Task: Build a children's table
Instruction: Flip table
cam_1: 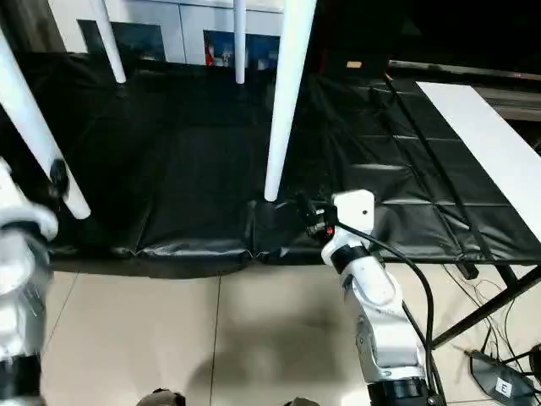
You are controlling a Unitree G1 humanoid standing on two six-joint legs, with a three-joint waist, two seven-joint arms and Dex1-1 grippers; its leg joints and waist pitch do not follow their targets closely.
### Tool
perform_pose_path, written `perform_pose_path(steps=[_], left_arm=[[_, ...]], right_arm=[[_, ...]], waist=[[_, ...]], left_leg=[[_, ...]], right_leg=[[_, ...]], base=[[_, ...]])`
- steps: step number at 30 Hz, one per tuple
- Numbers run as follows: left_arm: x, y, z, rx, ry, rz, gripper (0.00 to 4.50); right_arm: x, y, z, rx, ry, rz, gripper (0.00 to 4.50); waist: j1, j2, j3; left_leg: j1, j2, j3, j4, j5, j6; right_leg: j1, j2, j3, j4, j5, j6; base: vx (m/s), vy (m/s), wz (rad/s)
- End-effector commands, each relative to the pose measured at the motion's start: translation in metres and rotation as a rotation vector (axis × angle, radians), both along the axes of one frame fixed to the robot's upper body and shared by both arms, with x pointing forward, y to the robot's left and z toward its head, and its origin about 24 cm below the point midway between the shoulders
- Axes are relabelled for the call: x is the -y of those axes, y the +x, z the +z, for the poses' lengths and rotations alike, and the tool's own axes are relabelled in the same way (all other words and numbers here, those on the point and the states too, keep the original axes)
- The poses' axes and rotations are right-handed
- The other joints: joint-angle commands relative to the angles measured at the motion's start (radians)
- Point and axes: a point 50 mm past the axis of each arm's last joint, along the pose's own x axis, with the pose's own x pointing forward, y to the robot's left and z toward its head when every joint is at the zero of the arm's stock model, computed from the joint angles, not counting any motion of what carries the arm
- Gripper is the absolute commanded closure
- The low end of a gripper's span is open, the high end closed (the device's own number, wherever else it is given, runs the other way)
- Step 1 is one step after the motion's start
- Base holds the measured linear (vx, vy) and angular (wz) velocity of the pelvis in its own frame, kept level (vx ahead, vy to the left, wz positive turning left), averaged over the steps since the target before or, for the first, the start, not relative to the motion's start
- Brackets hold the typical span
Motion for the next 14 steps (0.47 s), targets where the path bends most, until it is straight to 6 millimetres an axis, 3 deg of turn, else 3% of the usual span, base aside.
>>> perform_pose_path(steps=[1,5,7,8,10,13,14], left_arm=[[0.008,0.001,0.008,0.042,-0.011,-0.042,0.95],[0.030,-0.009,0.012,0.043,-0.090,-0.241,0.95],[0.032,-0.011,0.011,0.036,-0.090,-0.269,0.95],[0.038,-0.015,0.002,-0.015,-0.072,-0.329,0.95],[0.043,-0.017,-0.005,-0.053,-0.066,-0.347,0.95],[0.050,-0.018,-0.007,-0.063,-0.046,-0.361,0.95],[0.051,-0.015,-0.008,-0.088,-0.020,-0.362,0.95]], right_arm=[[-0.001,-0.001,0.005,0.019,-0.012,0.005,2.55],[-0.001,-0.003,0.003,-0.009,0.015,-0.015,2.55],[0.000,-0.003,0.002,-0.019,0.010,-0.044,2.55],[0.004,-0.002,0.002,-0.031,0.012,-0.103,2.55],[0.007,-0.001,0.004,-0.031,0.022,-0.142,2.55],[0.009,-0.002,0.007,-0.007,0.019,-0.166,2.55],[0.009,-0.002,0.007,-0.015,0.019,-0.178,2.55]], waist=[[-0.003,0.021,-0.065],[-0.006,0.020,-0.062],[-0.007,0.021,-0.061],[-0.006,0.027,-0.060],[-0.013,0.024,-0.057],[-0.014,0.027,-0.055],[-0.017,0.025,-0.054]], left_leg=[[0.048,-0.002,0.001,-0.086,-0.526,-0.046],[0.040,-0.003,-0.004,-0.093,-0.550,-0.059],[0.047,-0.006,-0.002,-0.088,-0.575,-0.061],[0.050,-0.006,-0.004,-0.088,-0.586,-0.063],[0.043,-0.009,-0.006,-0.093,-0.591,-0.069],[0.056,-0.009,-0.008,-0.087,-0.630,-0.073],[0.054,-0.009,-0.009,-0.088,-0.641,-0.073]], right_leg=[[0.016,0.010,-0.002,-0.094,-0.392,-0.089],[0.018,0.008,-0.005,-0.096,-0.427,-0.076],[0.010,0.011,-0.005,-0.102,-0.454,-0.067],[0.008,0.011,-0.005,-0.106,-0.472,-0.058],[0.013,0.012,-0.009,-0.107,-0.503,-0.044],[0.002,0.013,-0.012,-0.122,-0.563,-0.028],[0.004,0.014,-0.016,-0.126,-0.576,-0.023]], base=[[0.000,0.000,0.00],[0.000,0.000,0.00],[0.000,0.000,0.00],[0.000,0.000,0.00],[0.000,0.000,0.00],[0.000,0.000,0.00],[0.000,0.000,0.00]])
